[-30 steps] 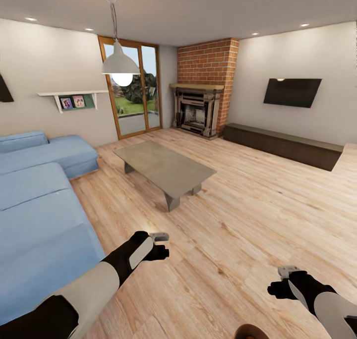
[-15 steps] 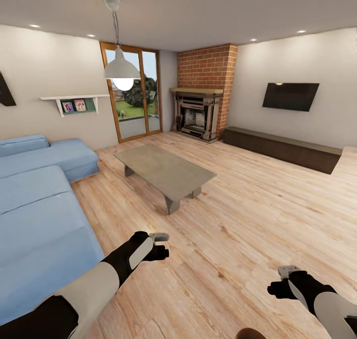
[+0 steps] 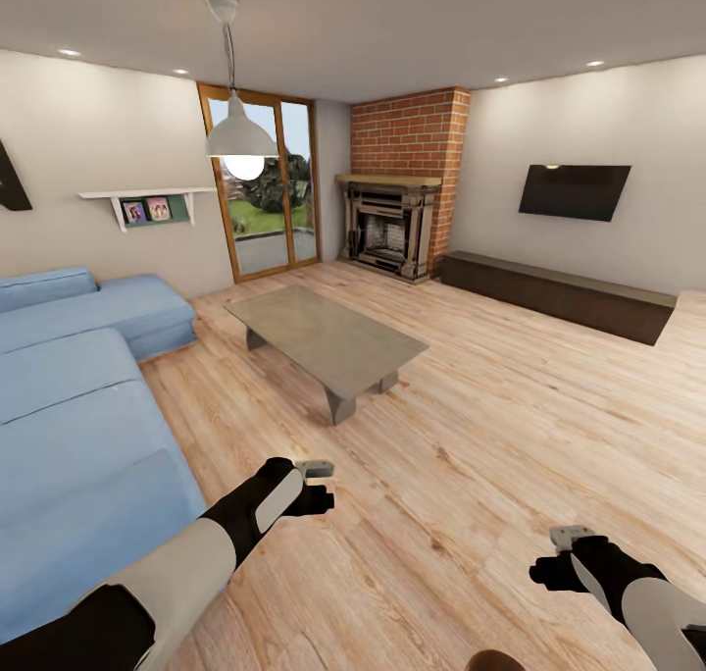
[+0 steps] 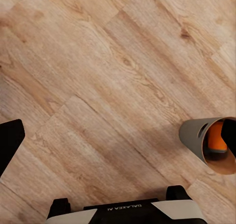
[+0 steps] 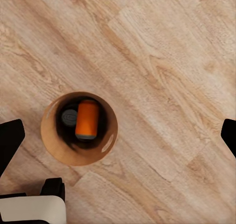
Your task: Put the three can of soda from the living room inside the tash can in the kitchen.
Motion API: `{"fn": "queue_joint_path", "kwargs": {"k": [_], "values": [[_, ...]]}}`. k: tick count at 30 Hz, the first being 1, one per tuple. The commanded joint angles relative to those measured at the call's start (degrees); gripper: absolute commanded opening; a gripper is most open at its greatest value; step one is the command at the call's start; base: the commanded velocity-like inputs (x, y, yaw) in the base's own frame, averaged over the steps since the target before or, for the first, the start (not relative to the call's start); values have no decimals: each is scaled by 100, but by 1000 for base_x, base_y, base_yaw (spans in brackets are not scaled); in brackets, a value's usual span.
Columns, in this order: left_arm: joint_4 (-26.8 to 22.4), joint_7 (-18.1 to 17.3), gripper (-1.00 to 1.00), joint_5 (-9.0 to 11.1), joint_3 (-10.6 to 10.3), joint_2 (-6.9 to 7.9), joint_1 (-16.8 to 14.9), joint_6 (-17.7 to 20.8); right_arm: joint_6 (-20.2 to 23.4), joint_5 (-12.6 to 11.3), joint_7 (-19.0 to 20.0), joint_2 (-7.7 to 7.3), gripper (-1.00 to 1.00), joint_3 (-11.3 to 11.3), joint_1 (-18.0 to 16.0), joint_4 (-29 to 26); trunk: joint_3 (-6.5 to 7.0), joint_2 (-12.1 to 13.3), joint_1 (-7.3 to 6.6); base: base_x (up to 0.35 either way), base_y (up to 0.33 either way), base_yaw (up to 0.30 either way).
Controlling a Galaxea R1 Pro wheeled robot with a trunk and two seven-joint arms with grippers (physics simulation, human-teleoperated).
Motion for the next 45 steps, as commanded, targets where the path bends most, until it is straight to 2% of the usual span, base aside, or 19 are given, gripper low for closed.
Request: {"fn": "queue_joint_path", "kwargs": {"k": [1,21,27,34,38,45], "values": [[0,0,100,0,0,1,1,0,0,0,-3,2,100,0,0,1,0,0,0,0,0,0],[8,0,100,12,0,-6,2,-16,15,33,-32,55,100,5,0,15,0,0,0,0,0,0],[92,-1,100,22,0,6,4,-296,10,7,-49,47,100,-9,0,18,0,0,0,-10,18,0],[93,2,100,48,4,20,268,-379,9,-4,-79,56,100,-16,15,22,0,0,0,-7,15,0],[74,5,100,61,12,35,384,-390,3,-6,-84,67,100,-17,132,19,0,0,0,-1,3,0],[84,-1,100,76,10,42,432,-395,0,-8,-86,74,100,-18,205,16,0,0,0,0,0,0]]}}
